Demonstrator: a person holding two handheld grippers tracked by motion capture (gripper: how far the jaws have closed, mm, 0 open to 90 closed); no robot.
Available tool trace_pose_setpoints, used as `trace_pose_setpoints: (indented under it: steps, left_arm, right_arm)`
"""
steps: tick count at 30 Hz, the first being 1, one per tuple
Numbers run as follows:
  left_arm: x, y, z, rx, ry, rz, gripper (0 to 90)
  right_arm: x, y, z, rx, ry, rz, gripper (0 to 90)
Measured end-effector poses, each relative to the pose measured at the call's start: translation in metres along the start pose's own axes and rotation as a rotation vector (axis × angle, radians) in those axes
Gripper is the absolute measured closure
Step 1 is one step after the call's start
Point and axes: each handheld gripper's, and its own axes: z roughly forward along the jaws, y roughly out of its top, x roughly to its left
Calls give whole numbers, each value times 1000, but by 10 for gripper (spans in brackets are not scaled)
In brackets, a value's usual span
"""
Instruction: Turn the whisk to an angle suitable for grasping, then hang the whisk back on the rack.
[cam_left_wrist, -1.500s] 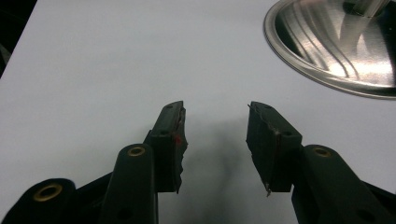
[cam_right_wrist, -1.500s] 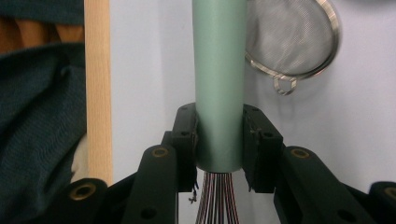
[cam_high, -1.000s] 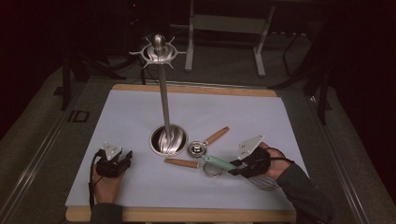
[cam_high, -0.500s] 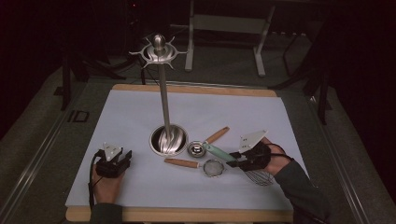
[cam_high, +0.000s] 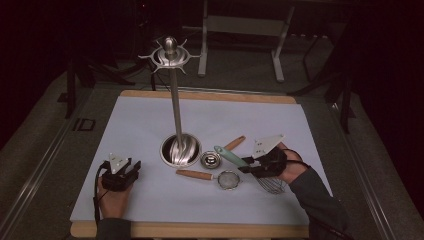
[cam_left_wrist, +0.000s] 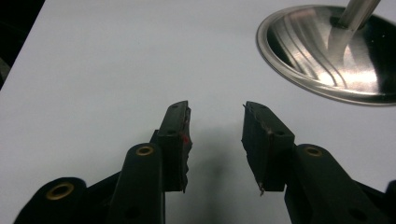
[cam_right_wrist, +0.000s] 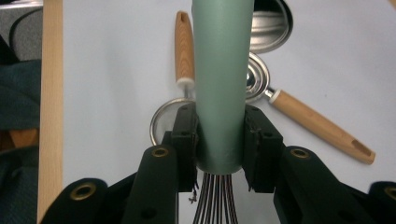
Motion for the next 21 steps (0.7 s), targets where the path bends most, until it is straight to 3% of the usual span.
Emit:
trace_pose_setpoints:
  steps: [7,15,21]
  left_arm:
    - [4,-1,-3,-32,-13,-44,628]
    - [5,-2,-5,-53,-10,-50,630]
    - [5,-2,-5,-54,-7,-48,630]
  right_arm:
    - [-4,13,-2,-37,-17,-7,693]
    - [-7,22,-1,-40,-46,-12,693]
    - [-13,29,-2,-76,-76,-1,692]
